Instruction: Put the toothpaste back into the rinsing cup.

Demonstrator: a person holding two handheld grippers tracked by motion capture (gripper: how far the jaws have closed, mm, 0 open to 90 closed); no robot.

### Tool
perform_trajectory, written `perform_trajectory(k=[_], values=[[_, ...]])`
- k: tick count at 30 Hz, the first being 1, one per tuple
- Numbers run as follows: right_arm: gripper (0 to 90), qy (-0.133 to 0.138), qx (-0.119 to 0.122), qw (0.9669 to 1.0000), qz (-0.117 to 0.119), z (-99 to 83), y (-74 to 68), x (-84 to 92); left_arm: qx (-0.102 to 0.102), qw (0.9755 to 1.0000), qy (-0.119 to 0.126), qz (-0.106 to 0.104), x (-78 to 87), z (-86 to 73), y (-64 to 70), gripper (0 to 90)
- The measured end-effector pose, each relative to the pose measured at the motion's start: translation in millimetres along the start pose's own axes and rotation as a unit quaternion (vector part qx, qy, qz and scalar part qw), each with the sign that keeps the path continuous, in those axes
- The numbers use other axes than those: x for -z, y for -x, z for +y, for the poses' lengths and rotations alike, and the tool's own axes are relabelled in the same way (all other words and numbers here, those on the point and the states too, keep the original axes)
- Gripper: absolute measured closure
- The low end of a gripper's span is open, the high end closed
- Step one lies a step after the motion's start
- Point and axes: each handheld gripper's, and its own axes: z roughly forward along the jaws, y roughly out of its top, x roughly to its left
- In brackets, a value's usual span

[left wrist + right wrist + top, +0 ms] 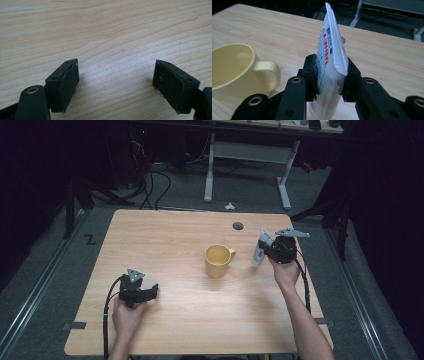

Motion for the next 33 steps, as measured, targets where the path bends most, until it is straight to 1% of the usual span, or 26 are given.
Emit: perform_trajectory(k=[4, 6, 10, 11, 15, 17, 23, 24, 25, 30, 33], values=[[70.1, 0.000, 0.014, 0.9999, 0.003, 3.1, -5.2, 3.7, 0.000, 1.0000, -0.001, -0.001, 0.1, 0.1, -0.1, 21.5], [70.2, -0.001, 0.015, 0.9999, 0.007, 3.6, -6.5, 4.9, 0.000, 1.0000, -0.001, -0.001, 0.1, 0.1, -0.1, 21.4], [70.4, 0.000, 0.017, 0.9998, 0.009, 3.8, -8.4, 6.8, 0.000, 1.0000, -0.001, -0.001, 0.1, 0.1, -0.2, 21.4], [70.6, -0.002, 0.021, 0.9997, 0.013, 4.2, -9.3, 7.7, 0.000, 1.0000, -0.001, -0.001, 0.1, 0.1, -0.1, 21.4], [70.9, -0.004, 0.034, 0.9993, 0.018, 5.1, -13.1, 9.8, 0.000, 1.0000, -0.001, -0.001, 0.1, 0.1, -0.1, 21.4], [71.0, -0.003, 0.036, 0.9991, 0.021, 5.8, -15.0, 11.3, 0.000, 1.0000, -0.001, -0.001, 0.1, 0.1, -0.1, 21.4], [71.3, 0.010, 0.044, 0.9982, 0.038, 11.9, -21.2, 18.3, 0.000, 1.0000, 0.000, 0.000, 0.0, 0.0, 0.0, 21.4], [71.3, 0.010, 0.044, 0.9982, 0.038, 11.9, -21.2, 18.3, 0.000, 1.0000, 0.000, 0.000, 0.0, 0.0, 0.0, 21.4], [71.3, 0.013, 0.046, 0.9978, 0.046, 15.0, -23.6, 21.2, 0.000, 1.0000, -0.001, -0.001, 0.1, 0.1, -0.1, 21.4], [71.3, 0.025, 0.051, 0.9965, 0.061, 22.0, -30.0, 28.1, 0.000, 1.0000, 0.000, 0.000, 0.0, 0.0, 0.0, 21.4], [71.3, 0.025, 0.056, 0.9958, 0.067, 25.5, -34.0, 30.7, 0.000, 1.0000, -0.001, -0.001, 0.1, 0.1, -0.1, 21.4]])
